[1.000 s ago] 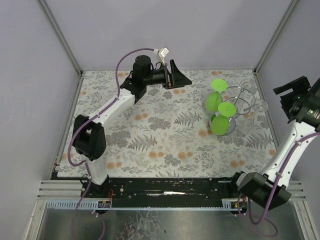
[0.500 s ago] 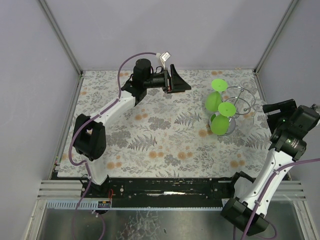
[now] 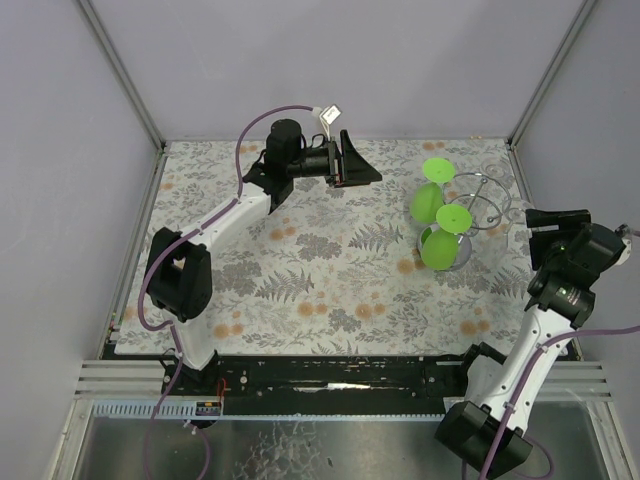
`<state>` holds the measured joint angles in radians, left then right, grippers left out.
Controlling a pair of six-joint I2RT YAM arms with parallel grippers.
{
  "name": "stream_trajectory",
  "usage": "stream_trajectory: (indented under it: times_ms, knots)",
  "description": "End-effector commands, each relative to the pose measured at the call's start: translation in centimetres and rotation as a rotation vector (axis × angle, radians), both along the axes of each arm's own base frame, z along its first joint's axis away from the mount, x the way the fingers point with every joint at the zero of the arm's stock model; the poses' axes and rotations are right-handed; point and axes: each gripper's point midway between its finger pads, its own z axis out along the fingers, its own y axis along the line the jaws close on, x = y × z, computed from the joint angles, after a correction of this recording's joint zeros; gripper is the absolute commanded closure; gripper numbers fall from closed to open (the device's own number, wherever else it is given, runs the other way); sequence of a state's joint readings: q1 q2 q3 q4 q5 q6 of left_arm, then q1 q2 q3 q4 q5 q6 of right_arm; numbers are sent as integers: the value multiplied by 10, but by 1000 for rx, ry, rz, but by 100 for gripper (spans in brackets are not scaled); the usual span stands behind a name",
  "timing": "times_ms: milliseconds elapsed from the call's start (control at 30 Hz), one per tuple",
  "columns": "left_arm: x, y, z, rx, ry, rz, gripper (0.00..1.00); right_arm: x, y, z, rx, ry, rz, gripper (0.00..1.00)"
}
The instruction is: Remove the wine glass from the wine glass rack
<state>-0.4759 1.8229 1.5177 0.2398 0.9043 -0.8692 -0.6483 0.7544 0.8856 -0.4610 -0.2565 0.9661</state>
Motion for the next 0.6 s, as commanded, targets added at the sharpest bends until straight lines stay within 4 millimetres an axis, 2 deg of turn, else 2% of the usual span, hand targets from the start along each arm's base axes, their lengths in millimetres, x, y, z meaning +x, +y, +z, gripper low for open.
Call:
stream_trajectory:
  times_ms: [0, 567]
  knots:
    - [-8, 5, 25, -50, -77, -19, 9, 7, -3, 29, -26, -149, -25, 27]
    - [-12, 4, 21, -58, -61, -46, 9, 13, -5, 20, 65, -296, -76, 38]
